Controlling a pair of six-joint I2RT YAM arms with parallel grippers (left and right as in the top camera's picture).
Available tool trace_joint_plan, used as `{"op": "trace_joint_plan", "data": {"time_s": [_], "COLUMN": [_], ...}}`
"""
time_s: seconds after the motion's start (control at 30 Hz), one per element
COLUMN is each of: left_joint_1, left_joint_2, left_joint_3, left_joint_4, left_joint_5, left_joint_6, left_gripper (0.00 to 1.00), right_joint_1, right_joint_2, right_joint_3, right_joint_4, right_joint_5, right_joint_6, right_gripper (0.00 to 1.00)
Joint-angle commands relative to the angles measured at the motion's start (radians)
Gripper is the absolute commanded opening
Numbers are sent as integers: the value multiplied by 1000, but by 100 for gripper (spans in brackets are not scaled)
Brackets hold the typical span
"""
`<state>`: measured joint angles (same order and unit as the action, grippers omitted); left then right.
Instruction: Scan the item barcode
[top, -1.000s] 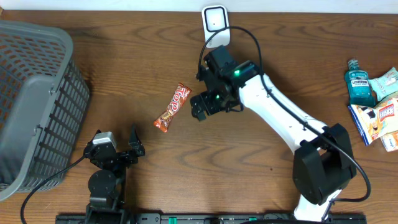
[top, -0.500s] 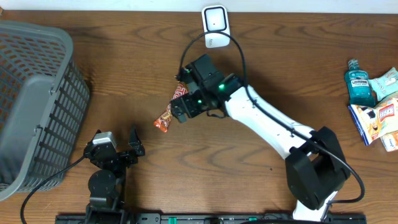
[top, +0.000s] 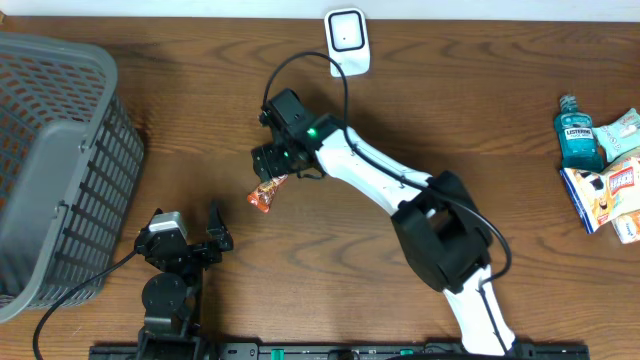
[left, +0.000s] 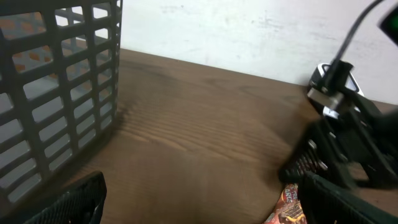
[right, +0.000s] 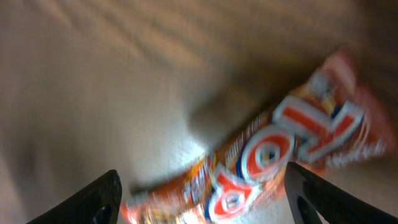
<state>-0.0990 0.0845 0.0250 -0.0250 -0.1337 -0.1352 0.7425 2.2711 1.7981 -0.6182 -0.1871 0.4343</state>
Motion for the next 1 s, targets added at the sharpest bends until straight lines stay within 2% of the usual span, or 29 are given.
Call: {"op": "trace_joint_plan", "data": {"time_s": [0.0, 0.23, 0.3, 0.33, 0.47, 0.53, 0.7, 0.83, 0.97], "left_joint_1": [5, 5, 4, 4, 4, 4, 4, 4, 4], "left_joint_2": [0, 0, 0, 0, 0, 0, 0, 0, 0], "left_joint_3": [-21, -21, -21, -21, -21, -21, -21, -21, -21], "left_joint_4": [-34, -34, -34, -34, -34, -34, -34, -34, -34], "left_joint_5": [-16, -16, -16, -16, -16, -16, -16, -16, -16], "left_joint_6": [-8, -8, -8, -8, -8, -8, -8, -9, -8], "left_gripper": [98, 98, 98, 98, 98, 98, 98, 98, 98], "right_joint_1": [40, 97, 104, 108, 112, 112, 112, 112, 112], "right_joint_2": [56, 172, 183, 183, 181, 181, 181, 181, 181], "right_joint_3": [89, 113, 113, 113, 124, 138, 207, 294, 347], "right_joint_4": [-29, -124, -185, -214, -274, -301, -383, -528, -679], "right_joint_5": [127, 183, 238, 271, 359, 381, 399, 447, 448], "right_joint_6": [154, 343, 403, 427, 436, 437, 367, 268, 256], "right_gripper": [76, 54, 45, 43, 48, 45, 46, 47, 45]}}
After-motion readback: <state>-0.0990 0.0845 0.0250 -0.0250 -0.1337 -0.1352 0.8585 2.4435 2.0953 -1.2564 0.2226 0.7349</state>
